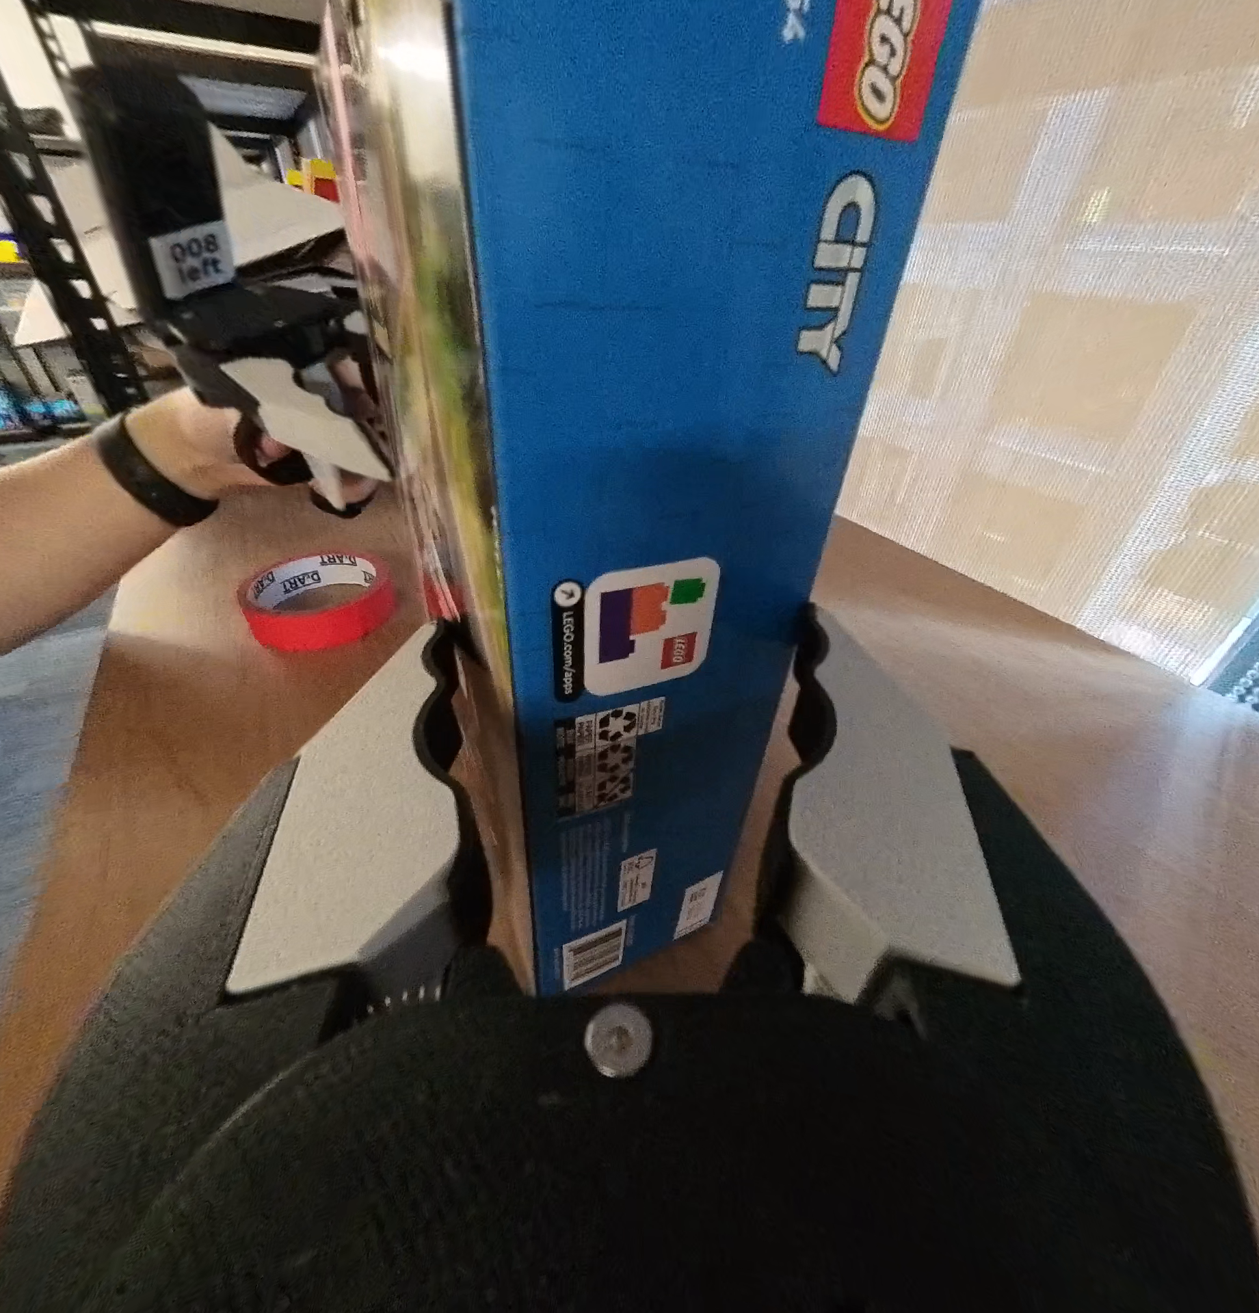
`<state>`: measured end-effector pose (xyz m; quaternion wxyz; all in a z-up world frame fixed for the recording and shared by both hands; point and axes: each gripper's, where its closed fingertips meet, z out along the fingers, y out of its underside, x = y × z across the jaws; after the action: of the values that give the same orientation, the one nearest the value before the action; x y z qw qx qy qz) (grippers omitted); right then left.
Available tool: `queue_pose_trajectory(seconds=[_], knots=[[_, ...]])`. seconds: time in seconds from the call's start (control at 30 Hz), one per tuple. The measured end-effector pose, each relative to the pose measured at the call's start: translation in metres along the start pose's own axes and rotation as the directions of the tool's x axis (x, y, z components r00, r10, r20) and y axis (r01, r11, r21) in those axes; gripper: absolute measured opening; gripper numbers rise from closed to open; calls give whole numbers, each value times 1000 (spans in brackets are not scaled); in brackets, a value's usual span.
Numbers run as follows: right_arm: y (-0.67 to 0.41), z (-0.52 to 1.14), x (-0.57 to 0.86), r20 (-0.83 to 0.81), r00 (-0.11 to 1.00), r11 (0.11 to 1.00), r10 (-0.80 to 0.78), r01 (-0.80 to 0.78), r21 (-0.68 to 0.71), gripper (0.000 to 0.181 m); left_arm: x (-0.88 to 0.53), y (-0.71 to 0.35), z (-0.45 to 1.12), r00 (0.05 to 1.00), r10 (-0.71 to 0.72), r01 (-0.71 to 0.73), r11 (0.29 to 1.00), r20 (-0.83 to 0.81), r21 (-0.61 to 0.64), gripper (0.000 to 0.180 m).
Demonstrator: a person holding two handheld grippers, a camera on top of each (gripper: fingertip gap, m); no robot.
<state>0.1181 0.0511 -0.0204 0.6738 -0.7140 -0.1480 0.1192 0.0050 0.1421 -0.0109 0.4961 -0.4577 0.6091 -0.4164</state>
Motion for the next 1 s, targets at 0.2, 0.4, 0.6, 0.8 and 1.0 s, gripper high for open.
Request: queue_pose_trajectory(seconds=[0.2, 0.4, 0.6, 0.8, 1.0], knots=[[-2, -21, -31, -100, 994, 999, 33, -36, -31, 84, -2, 2, -10, 998, 21, -19, 1000, 65, -24, 66], [-2, -32, -60, -95, 995, 1000, -16, 14, -16, 80, 4, 0, -13, 971, -219, 211, 973, 91, 92, 67], [-1, -48, -54, 23, 1000, 1000, -3, 3, -30, 80, 30, -4, -22, 953, -218, 203, 975, 210, 89, 62], [-4, -70, -43, 108, 994, 1000, -26, 27, -7, 80, 71, -9, -34, 931, -122, 120, 992, 343, 27, 60], [-24, -88, -34, 157, 986, 993, -63, 46, 109, 90, 107, -22, -59, 897, -106, 61, 991, 430, 117, 50]])
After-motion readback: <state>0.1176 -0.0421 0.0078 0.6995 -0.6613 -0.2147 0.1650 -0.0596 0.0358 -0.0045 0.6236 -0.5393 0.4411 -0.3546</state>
